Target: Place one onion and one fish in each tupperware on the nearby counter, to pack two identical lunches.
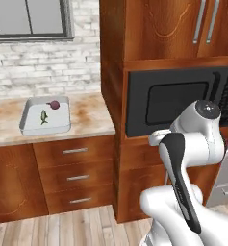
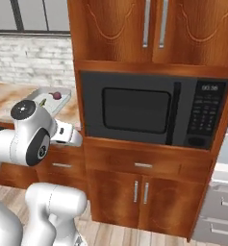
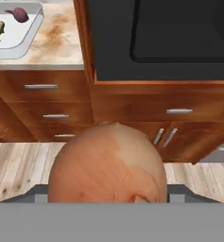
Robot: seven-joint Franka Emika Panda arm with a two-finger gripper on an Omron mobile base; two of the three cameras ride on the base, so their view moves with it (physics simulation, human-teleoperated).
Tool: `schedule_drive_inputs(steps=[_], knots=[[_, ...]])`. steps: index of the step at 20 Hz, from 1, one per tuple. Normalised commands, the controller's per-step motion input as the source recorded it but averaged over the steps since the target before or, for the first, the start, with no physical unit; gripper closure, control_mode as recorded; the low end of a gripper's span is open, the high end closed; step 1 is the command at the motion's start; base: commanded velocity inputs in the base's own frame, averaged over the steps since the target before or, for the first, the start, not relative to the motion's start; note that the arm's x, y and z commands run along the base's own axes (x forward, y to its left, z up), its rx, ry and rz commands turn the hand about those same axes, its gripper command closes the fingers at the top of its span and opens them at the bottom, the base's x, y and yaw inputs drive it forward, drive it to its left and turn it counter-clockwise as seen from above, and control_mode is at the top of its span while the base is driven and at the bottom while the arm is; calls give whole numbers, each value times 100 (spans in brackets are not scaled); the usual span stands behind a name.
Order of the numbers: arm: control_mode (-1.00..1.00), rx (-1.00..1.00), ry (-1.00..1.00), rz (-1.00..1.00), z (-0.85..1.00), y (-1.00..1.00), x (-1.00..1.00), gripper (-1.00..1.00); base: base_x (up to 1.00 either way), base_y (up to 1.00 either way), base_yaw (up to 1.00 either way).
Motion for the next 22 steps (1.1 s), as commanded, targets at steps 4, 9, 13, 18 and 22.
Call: schedule_drive_inputs(steps=[4,9,13,18,22], knots=[[100,0,0,0,0,0,0,100,-1,100,2],[100,0,0,0,0,0,0,100,0,100,0],[100,0,0,0,0,0,0,100,15,100,0],[100,0,0,0,0,0,0,100,43,100,0],[100,0,0,0,0,0,0,100,31,100,0]])
